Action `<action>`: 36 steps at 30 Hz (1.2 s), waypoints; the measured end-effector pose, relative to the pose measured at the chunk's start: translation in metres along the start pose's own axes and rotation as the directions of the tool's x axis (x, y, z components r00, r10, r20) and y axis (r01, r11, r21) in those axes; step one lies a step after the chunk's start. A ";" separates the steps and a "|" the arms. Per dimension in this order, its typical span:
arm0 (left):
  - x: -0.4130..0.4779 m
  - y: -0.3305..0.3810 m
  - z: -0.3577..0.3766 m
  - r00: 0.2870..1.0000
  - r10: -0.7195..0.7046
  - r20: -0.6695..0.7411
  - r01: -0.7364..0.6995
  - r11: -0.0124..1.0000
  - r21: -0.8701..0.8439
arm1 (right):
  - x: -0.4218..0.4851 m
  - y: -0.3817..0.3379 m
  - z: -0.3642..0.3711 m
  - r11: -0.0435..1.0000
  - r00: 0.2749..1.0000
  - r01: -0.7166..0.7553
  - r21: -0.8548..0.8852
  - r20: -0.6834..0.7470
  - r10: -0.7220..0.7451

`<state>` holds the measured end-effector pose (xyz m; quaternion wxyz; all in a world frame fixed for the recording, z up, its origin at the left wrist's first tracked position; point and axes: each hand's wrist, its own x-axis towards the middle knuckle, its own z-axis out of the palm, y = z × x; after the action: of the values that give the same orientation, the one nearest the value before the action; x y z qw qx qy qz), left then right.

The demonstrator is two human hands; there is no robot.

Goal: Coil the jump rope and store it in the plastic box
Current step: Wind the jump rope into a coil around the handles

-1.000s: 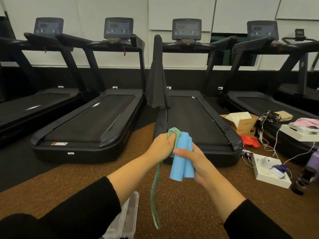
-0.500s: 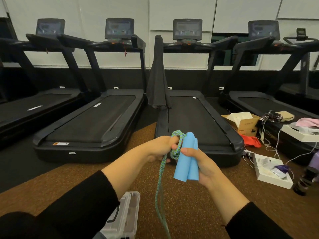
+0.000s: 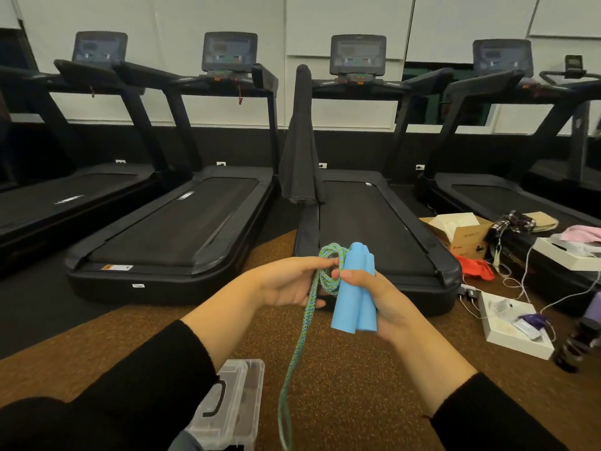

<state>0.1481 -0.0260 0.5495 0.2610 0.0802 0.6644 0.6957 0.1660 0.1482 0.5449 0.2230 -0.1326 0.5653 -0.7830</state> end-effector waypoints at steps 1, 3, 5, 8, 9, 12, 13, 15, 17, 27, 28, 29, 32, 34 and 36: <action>0.000 -0.004 -0.004 1.000 -0.006 0.015 0.007 0.999 -0.053 | 0.001 -0.001 0.000 1.000 1.000 -0.007 -0.001 -0.006 0.007; 0.001 -0.015 -0.010 0.999 -0.039 0.004 0.040 0.994 -0.097 | 0.003 -0.004 -0.001 1.000 0.999 -0.019 -0.005 -0.033 0.018; 0.002 -0.033 -0.010 0.998 -0.067 -0.018 0.066 0.996 -0.058 | 0.007 -0.008 -0.003 0.999 0.997 -0.029 -0.016 -0.069 0.027; 0.001 -0.062 -0.004 0.992 -0.084 -0.089 0.090 0.993 0.071 | 0.011 -0.015 -0.005 0.999 0.995 -0.024 -0.022 -0.098 0.022; 0.000 -0.066 0.000 0.992 -0.071 -0.107 0.088 0.983 0.161 | 0.013 -0.018 -0.005 1.000 0.995 -0.016 -0.020 -0.103 0.014; -0.006 -0.058 0.014 0.991 -0.021 -0.135 0.100 0.783 0.613 | 0.018 -0.021 -0.007 0.999 0.990 0.014 -0.049 -0.138 -0.020; -0.008 -0.050 0.020 0.989 -0.011 -0.148 0.119 0.648 0.752 | 0.019 -0.021 -0.008 0.997 0.987 0.019 -0.070 -0.159 -0.030; -0.013 -0.031 0.033 0.984 0.017 -0.175 0.160 0.333 0.929 | 0.022 -0.020 -0.009 0.994 0.981 0.025 -0.107 -0.189 -0.045; -0.018 -0.014 0.043 0.983 0.082 -0.162 0.156 0.077 0.985 | 0.023 -0.019 -0.011 0.989 0.975 0.021 -0.146 -0.215 -0.052; -0.030 0.035 0.028 0.966 0.224 0.131 -0.097 -0.157 0.983 | 0.012 -0.010 -0.012 0.994 0.996 -0.022 -0.105 -0.092 0.013; -0.031 0.035 0.024 0.947 0.279 0.157 -0.139 -0.086 0.987 | 0.011 -0.010 -0.013 0.995 0.997 -0.021 -0.094 -0.074 0.014; -0.031 0.033 0.021 0.926 0.343 0.156 -0.164 -0.007 0.986 | 0.010 -0.009 -0.013 0.995 0.998 -0.018 -0.094 -0.055 0.013; -0.032 0.027 0.018 0.865 0.500 0.047 -0.145 0.160 0.976 | 0.007 -0.006 -0.012 0.991 1.000 -0.008 -0.136 0.006 0.009; -0.031 0.026 0.018 0.820 0.572 0.005 -0.135 0.186 0.973 | 0.005 -0.004 -0.012 0.986 0.999 0.000 -0.168 0.035 0.006; -0.029 0.026 0.016 0.780 0.625 -0.029 -0.133 0.211 0.968 | 0.005 -0.003 -0.012 0.981 0.999 0.003 -0.192 0.050 0.007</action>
<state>0.1737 -0.0252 0.5836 -0.1693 0.2297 0.9324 0.2218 0.1556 0.1570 0.5438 0.2240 -0.1726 0.6326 -0.7210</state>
